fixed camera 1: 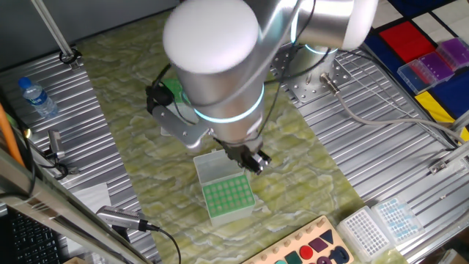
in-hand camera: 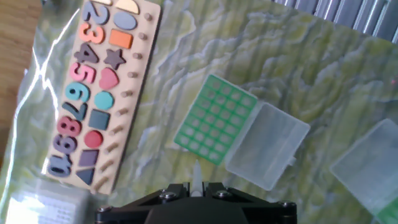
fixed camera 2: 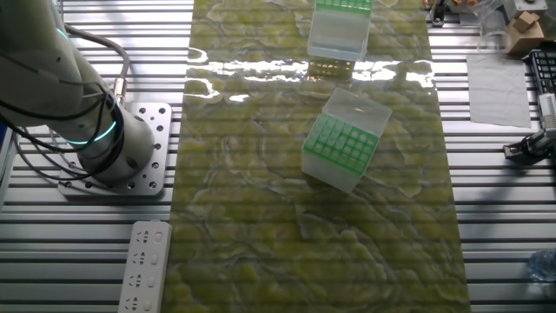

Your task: Transfer all large pipette tips from one holder to another

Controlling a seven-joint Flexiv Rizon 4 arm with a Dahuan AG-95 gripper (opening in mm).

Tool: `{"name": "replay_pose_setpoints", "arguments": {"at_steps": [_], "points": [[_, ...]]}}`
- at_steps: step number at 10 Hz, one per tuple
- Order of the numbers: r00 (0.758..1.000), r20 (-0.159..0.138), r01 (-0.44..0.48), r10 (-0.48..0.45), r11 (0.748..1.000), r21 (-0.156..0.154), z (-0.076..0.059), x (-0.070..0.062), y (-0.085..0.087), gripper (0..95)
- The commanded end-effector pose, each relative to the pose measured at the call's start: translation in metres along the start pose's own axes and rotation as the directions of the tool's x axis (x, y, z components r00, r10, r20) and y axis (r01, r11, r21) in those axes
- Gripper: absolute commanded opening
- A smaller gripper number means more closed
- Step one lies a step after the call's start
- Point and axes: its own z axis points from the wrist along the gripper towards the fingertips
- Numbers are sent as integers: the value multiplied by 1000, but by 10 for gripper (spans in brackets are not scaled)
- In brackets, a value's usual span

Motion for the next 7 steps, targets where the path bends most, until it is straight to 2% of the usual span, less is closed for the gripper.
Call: {"name": "replay_pose_setpoints", "arguments": {"at_steps": [1,3,5,6,7], "points": [[996,-22,85,-84,996,25,-9,12,-15,0],[984,-52,177,-173,982,72,-13,24,-32,0],[969,-66,241,-236,967,84,-12,35,-53,0],[954,-76,297,-290,951,92,-7,44,-71,0],[944,-81,327,-320,940,98,-3,49,-80,0]]}}
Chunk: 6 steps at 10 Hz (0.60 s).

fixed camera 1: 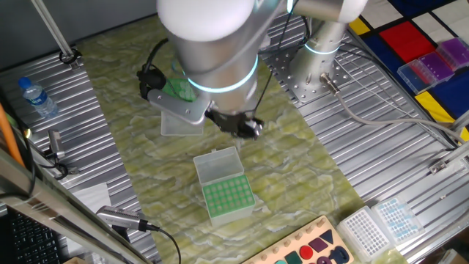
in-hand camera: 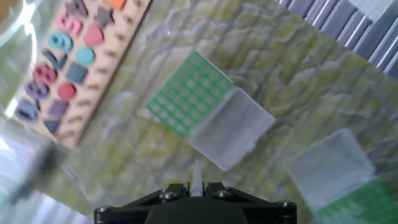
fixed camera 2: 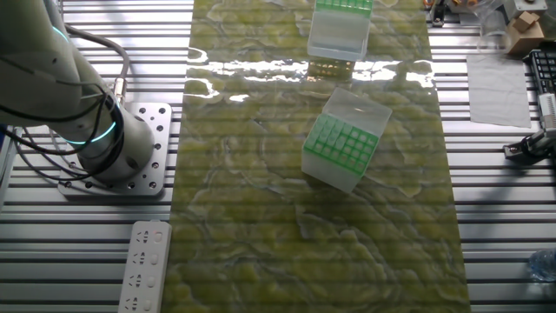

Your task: Transfer all large pipette tips from one holder to another

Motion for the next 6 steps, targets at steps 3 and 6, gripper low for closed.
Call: {"name": "replay_pose_setpoints", "arguments": {"at_steps": [3,6], "points": [[989,-2,145,-145,989,39,21,25,-31,0],[999,5,44,-44,998,46,21,25,-31,0]]}}
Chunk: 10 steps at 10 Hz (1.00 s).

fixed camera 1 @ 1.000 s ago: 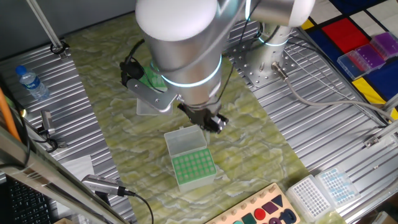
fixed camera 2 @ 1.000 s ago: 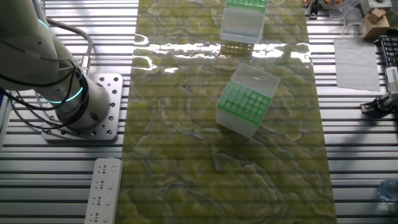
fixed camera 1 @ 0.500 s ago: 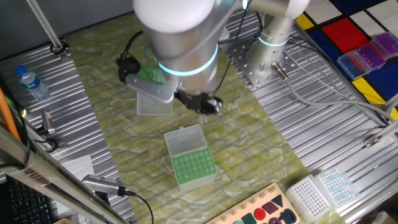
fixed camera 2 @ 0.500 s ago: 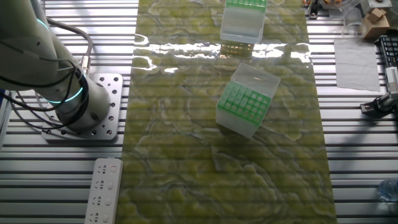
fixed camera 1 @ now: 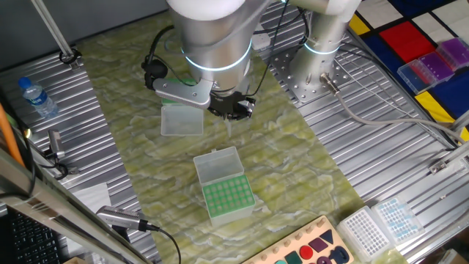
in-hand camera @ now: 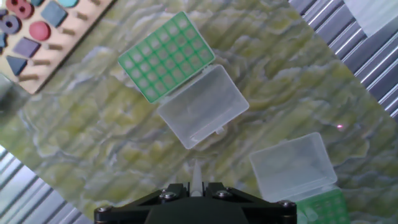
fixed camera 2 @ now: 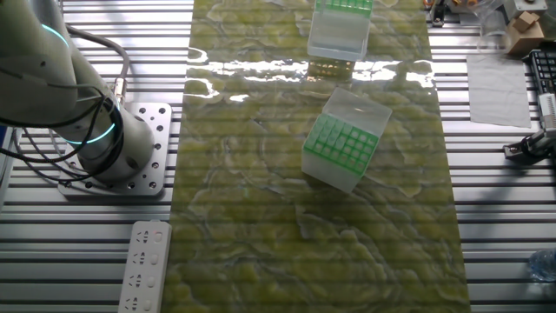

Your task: Transfer all large pipette tips from one holder to another

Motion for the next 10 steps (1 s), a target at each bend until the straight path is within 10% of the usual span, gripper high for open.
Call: {"name": "replay_pose_setpoints", "arguments": {"at_steps": [1,5,10], "points": [[986,6,-164,164,986,3,0,0,0,0],[949,-14,-313,314,949,49,0,0,0,0],[988,-27,-153,154,987,54,-1,7,-10,0]]}}
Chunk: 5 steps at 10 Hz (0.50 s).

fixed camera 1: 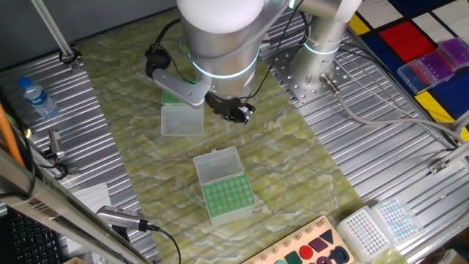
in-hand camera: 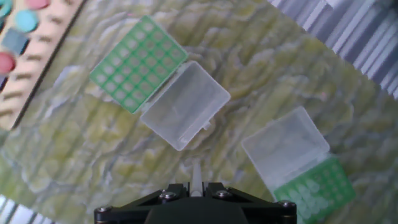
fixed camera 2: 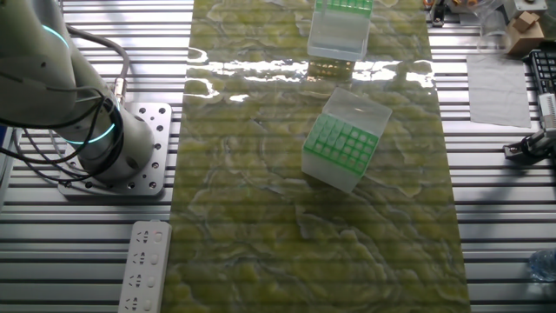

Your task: Transfer all large pipette tips from one holder to another

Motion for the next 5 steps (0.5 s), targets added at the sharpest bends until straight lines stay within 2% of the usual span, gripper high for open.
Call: {"name": "replay_pose_setpoints", "arguments": {"at_steps": [1,2,3,4,5], "points": [[982,4,189,-189,982,13,1,16,-39,0],[976,13,217,-218,976,22,5,25,-60,0],[970,27,242,-243,970,32,8,32,-72,0],[947,40,316,-318,948,51,15,42,-92,0],[933,38,356,-358,933,55,17,46,-98,0]]}}
